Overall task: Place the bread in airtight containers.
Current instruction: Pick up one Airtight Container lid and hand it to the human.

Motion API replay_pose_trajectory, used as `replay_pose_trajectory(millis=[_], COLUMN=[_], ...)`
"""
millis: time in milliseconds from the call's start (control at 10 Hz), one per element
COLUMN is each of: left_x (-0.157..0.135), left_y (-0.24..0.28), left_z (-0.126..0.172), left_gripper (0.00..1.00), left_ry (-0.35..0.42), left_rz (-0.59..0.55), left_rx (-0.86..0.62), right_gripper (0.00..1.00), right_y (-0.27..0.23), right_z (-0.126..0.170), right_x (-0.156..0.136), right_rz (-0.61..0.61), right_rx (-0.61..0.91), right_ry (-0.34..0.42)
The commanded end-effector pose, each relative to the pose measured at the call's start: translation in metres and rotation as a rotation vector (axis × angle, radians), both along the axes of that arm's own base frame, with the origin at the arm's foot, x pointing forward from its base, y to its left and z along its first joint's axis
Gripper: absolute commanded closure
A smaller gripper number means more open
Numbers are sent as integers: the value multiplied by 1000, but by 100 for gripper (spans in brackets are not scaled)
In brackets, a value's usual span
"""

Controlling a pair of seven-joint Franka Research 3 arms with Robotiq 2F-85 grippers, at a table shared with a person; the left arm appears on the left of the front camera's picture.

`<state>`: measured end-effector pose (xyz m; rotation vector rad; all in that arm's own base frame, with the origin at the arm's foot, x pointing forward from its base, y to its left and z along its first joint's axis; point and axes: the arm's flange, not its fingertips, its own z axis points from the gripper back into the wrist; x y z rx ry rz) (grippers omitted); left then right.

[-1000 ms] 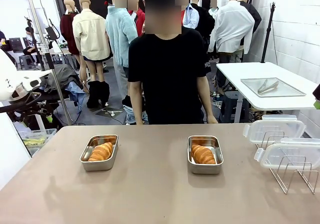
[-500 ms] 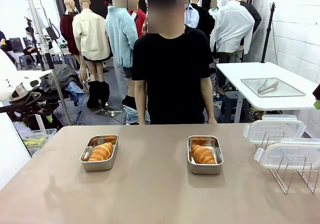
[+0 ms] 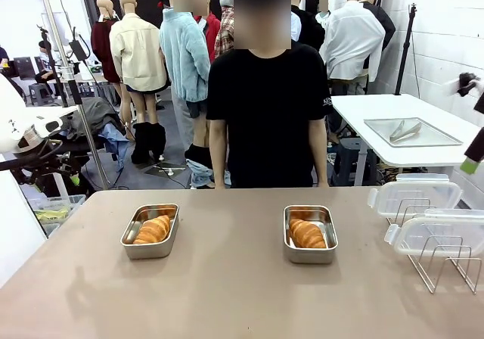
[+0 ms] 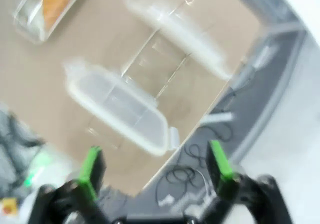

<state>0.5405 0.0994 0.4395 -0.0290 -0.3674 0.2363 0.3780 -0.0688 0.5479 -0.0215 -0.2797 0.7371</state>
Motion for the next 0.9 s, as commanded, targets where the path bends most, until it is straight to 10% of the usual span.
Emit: replay_pose_trajectory(millis=[0,400,800], left_x=[0,0,0], left_y=[1,1,1], left_z=[2,2,2], left_gripper=[0,0,0], left_ry=[-6,-6,-6], left_rz=[-1,-1,-1], left_rx=[12,12,12], right_gripper=[0,0,0], right_y=[-2,30,49], right_z=[-4,-34,-71], right_x=[5,15,30], right_rz=[281,655,588], right_rx=[-93,-116,-128], right_ry=[76,188,176])
